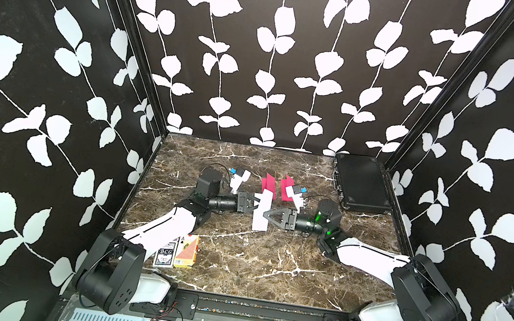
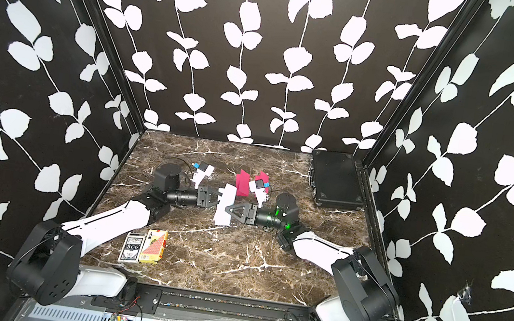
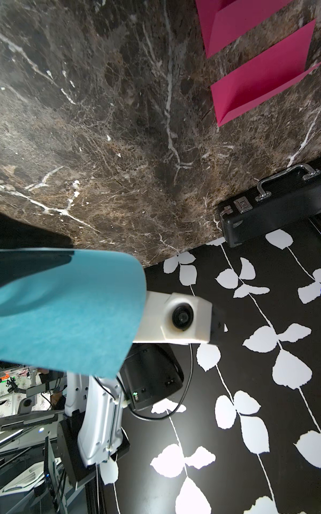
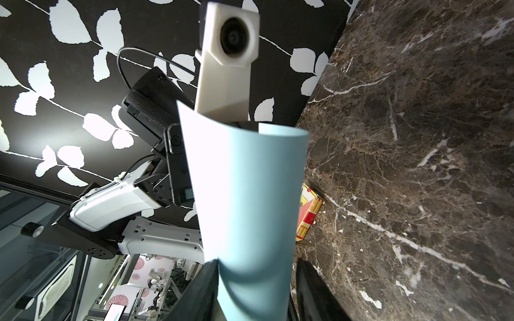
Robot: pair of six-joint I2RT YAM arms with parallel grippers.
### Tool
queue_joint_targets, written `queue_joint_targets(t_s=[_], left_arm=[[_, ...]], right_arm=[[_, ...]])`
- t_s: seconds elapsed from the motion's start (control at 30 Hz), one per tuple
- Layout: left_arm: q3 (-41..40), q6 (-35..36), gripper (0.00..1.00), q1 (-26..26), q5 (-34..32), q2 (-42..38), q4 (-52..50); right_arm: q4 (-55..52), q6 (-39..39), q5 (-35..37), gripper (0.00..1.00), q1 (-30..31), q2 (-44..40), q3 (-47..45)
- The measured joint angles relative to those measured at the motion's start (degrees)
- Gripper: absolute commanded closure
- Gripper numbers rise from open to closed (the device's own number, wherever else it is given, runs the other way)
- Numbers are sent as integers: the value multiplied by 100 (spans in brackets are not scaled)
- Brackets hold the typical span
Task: Fold the square paper along the opposite sides
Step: Fold the paper.
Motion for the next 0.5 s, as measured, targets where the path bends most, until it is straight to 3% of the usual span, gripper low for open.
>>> queue_joint_targets(t_s=[0.3,0.5], left_arm=[[0,-219,100,74,96,0,177],[0,-258,100,96,116,0,181]], right_arm=[[166,33,-129,48,33,173,94],[195,68,-175,63,33,245,96]])
